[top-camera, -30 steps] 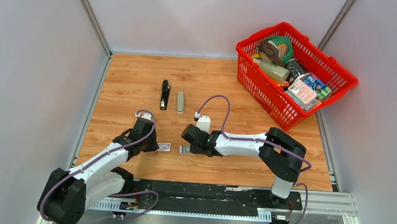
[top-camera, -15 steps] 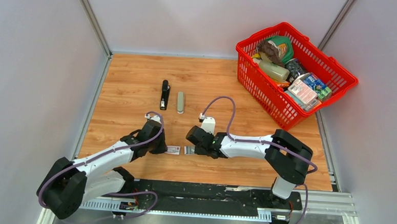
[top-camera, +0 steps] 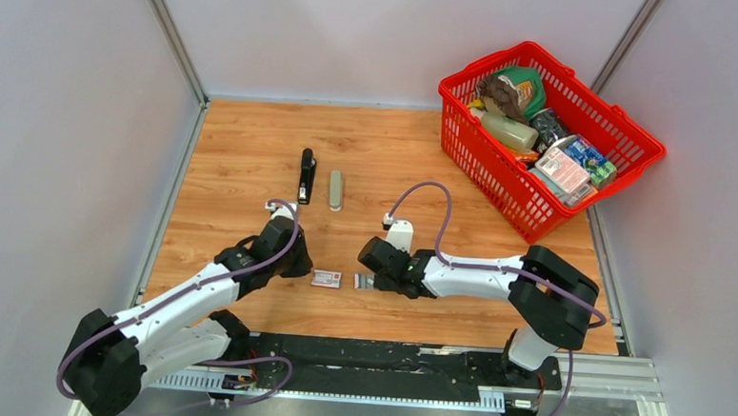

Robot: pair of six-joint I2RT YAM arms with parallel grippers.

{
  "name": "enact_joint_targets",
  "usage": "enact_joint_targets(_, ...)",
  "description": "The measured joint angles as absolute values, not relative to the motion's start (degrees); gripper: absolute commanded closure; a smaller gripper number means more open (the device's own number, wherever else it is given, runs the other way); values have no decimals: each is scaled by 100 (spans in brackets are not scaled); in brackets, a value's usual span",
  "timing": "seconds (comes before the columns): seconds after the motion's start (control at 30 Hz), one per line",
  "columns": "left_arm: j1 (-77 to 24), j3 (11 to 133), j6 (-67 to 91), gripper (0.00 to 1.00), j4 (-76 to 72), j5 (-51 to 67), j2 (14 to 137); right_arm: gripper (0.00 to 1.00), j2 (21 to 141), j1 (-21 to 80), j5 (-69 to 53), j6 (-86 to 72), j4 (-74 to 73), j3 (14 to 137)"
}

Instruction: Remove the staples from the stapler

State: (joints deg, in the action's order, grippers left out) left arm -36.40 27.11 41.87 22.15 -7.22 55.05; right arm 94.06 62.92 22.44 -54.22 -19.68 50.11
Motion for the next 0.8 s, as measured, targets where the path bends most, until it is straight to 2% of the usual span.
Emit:
enact_joint_targets(0.07, -3640, 2746, 4174, 80, 2342, -847, 5328, 100, 9376, 6292, 2244, -5422, -1968, 4976)
enact_joint_targets(0.27, -3640, 2749, 4165, 92, 2547, -961, 5463, 100, 9371, 6292, 2213, -5419, -1959, 4974)
enact_joint_targets(0.8, -3640, 2552, 4115, 97, 1865, -707, 6410, 100, 9603, 6292, 1955, -5422, -1793, 5199)
